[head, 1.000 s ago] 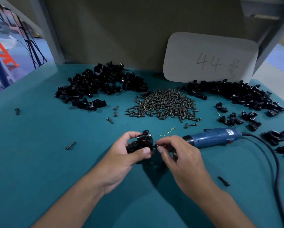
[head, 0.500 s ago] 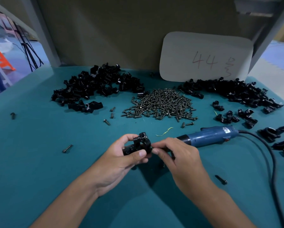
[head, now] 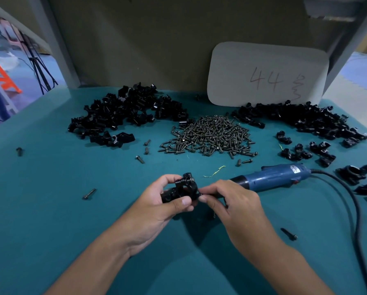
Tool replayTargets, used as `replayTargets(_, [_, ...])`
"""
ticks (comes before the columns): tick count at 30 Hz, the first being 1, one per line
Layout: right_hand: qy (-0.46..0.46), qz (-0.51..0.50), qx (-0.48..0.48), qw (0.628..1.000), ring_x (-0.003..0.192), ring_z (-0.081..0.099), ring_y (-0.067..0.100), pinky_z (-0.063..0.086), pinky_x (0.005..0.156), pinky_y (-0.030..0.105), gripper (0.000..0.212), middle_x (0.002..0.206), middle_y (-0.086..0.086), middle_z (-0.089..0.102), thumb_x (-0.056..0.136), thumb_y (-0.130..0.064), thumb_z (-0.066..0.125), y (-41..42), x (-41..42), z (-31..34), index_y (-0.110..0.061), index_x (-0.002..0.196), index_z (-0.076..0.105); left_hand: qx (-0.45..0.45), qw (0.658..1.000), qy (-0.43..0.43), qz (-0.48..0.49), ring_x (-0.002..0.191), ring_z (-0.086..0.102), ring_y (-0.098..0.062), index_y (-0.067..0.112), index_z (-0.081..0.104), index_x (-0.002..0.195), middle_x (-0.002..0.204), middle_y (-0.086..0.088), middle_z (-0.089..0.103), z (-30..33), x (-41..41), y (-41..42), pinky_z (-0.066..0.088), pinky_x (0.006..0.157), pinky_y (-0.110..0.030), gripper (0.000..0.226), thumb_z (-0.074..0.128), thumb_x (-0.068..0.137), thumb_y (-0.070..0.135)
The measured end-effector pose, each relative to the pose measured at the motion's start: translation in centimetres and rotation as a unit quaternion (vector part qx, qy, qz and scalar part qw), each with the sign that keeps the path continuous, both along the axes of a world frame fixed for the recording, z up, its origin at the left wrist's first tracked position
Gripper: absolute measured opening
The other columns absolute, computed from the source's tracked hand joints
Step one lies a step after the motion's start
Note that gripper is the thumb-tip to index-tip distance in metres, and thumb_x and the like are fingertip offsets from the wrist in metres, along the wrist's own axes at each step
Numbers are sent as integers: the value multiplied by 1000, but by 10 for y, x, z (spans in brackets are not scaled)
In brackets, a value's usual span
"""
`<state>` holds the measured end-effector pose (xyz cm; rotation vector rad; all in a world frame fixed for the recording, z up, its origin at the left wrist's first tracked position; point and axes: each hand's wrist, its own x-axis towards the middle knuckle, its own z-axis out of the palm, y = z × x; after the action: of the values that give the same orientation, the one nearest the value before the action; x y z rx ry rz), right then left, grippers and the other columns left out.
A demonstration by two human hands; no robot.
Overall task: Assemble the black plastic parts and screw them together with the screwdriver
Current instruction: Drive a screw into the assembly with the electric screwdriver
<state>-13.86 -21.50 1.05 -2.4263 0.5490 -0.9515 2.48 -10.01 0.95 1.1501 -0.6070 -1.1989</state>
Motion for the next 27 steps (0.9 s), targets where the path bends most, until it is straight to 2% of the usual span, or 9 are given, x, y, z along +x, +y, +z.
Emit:
replayTargets(3, [20,-18,7,1000,75,51,1,35,67,9,29,73,-20,54,100,-46,57,0,2,-1,-23,82,61,6,999,-49,9,86,71,-21,15,57,121,100,-9,76,-1,-2,0,55,81,-24,51,81,76,10])
replayTargets(6, [53,-34,-5,998,69,42,6,34,62,18,40,65,-20,40,103,-54,39,3,3,1,-27,74,42,2,997,-72,2,91,71,-22,17,57,121,102,-6,75,-2,-4,-1,55,84,-27,49,77,76,15])
replayTargets(9, [103,-38,-8,994,73,45,8,37,63,26,42,72,-17,44,103,-59,28,2,-1,4,-30,78,44,-7,998,-67,11,95,71,-24,14,57,120,99,-6,75,-4,-5,-2,55,91,-33,47,76,77,14])
replayTargets(13, [123,4,-21,992,91,47,-1,42,80,19,23,96,-26,46,102,-49,41,-1,-7,10,-31,106,55,-7,998,-60,19,92,70,-25,12,55,124,97,-9,75,-3,-3,-2,53,97,-35,52,76,76,15])
replayTargets(16, [115,7,-47,992,86,48,9,44,75,29,19,91,-17,49,102,-38,46,-2,-7,11,-24,96,58,-2,998,-63,14,89,70,-24,15,56,122,101,-11,74,-3,-3,-1,53,94,-34,51,76,76,15])
replayTargets(19, [182,-8,-62,981,79,41,10,36,66,30,34,79,-14,42,105,-55,25,-1,-5,13,-33,83,40,2,996,-86,-1,91,72,-22,17,56,120,105,-10,75,-2,-5,-1,56,86,-26,49,82,79,12])
replayTargets(21, [208,-28,-76,975,80,42,8,33,63,26,38,77,-15,42,102,-63,14,-2,-7,13,-37,82,34,2,996,-94,-1,92,71,-21,16,55,121,102,-9,75,-1,-5,-1,55,89,-27,48,82,81,12])
replayTargets(24, [168,-12,-51,984,85,44,-5,38,71,16,22,89,-22,46,102,-58,30,-1,-10,16,-42,95,43,-5,996,-91,4,94,71,-22,13,53,123,101,-12,75,-1,-3,0,54,96,-30,48,77,82,13])
replayTargets(27, [142,-8,-60,988,83,45,2,43,68,23,20,88,-19,48,102,-46,41,-2,-9,14,-32,95,52,-6,996,-94,-6,92,71,-21,14,53,124,104,-16,73,-1,-3,0,53,88,-24,49,78,82,15])
